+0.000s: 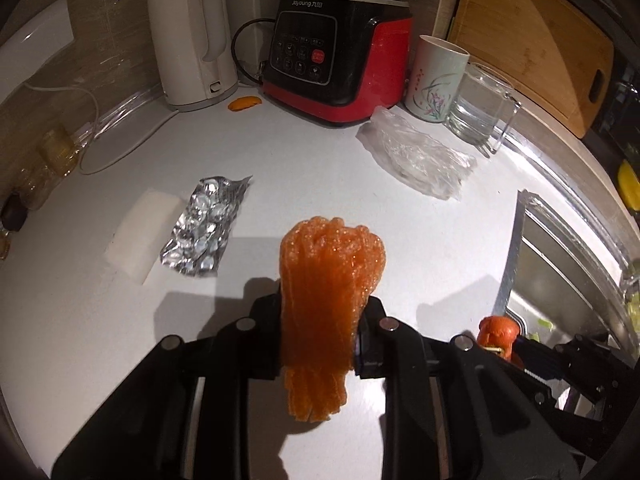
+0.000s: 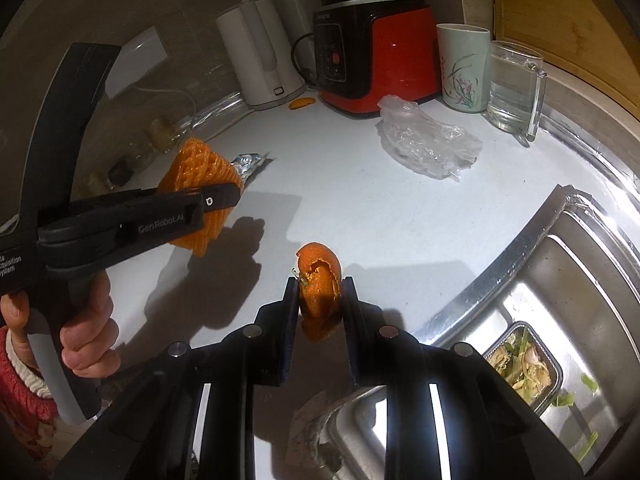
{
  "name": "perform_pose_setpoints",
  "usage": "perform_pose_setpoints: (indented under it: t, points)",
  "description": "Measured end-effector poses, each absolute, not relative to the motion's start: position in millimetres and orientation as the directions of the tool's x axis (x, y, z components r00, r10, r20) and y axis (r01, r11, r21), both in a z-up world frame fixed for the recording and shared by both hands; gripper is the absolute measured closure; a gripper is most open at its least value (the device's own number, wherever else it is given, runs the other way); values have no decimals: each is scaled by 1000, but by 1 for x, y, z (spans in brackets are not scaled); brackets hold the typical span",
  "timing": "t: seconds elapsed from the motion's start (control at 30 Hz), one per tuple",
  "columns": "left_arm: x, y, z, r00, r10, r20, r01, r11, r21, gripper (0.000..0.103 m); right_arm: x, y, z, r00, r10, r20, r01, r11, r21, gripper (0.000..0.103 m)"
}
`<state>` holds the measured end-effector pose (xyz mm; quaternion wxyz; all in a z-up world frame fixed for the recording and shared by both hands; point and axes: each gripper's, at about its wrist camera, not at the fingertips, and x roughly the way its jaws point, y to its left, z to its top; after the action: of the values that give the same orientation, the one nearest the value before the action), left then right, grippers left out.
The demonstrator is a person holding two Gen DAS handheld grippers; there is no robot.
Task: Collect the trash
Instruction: 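Carry mesh net and orange peel over the green basket and open both tools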
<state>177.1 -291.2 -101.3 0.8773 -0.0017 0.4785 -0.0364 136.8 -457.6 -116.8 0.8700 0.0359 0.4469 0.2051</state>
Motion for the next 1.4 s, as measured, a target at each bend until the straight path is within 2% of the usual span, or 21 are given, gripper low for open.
perform_pose_setpoints:
  t: [0.37, 0.77, 1.0, 1.4]
  points:
    - [35, -260, -84, 505, -193, -841, 256, 964, -67, 80, 0, -418, -103, 574, 309, -758, -199, 951, 237, 81]
    - [-122, -195, -94, 418, -300, -857, 427, 898, -106, 80, -161, -353, -115, 570, 242, -785, -73, 967, 245, 81]
    - [-153, -181, -104, 397, -303, -866, 453, 886, -103, 80, -194, -332, -124, 555, 235, -798, -61, 968, 243, 81]
    - [-162, -174, -107, 390, -304, -870, 445, 889, -111, 80, -193, -329, -137, 537, 229, -812, -72, 971, 227, 80]
